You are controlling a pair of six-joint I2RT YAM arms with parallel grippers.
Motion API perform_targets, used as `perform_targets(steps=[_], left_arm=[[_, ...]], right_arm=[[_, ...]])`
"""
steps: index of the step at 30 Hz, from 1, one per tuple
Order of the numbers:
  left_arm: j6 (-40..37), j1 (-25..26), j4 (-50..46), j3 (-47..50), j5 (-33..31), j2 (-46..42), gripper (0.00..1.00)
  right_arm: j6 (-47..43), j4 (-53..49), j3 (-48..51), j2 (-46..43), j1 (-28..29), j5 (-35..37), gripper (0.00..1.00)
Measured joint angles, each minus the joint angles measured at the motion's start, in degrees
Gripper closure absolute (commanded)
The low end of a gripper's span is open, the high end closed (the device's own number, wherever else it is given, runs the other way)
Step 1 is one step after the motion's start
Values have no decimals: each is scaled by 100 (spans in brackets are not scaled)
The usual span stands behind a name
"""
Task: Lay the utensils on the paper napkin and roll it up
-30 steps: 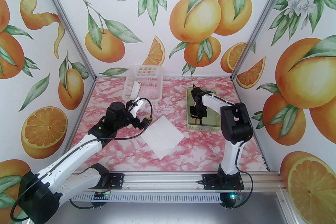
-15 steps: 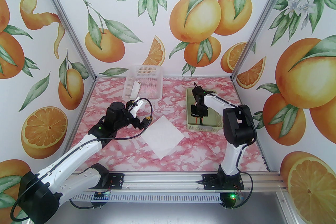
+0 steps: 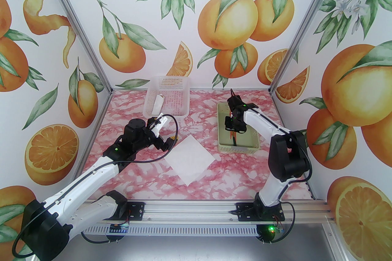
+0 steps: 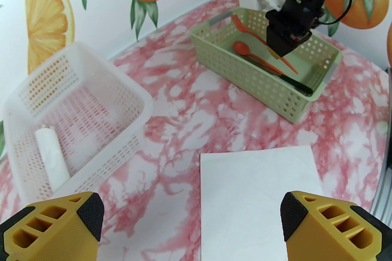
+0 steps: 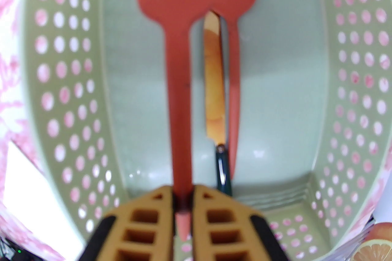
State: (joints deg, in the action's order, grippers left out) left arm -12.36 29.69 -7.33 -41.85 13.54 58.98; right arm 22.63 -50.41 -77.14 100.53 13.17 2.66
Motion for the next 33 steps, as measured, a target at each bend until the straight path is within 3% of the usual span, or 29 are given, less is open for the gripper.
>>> perform_targets(steps=[13,24,33], left_arm=[[-2,11,0,0,39,0,0],[-7,11,0,0,57,-17,0],[-22,11,0,-2,103,-111,0]], right_arm=[[105,-179,15,-1187,426,-9,87],[562,-166,317,-1882,1388,-444,87],[1099,251,645,-1923,2079,-719,87]])
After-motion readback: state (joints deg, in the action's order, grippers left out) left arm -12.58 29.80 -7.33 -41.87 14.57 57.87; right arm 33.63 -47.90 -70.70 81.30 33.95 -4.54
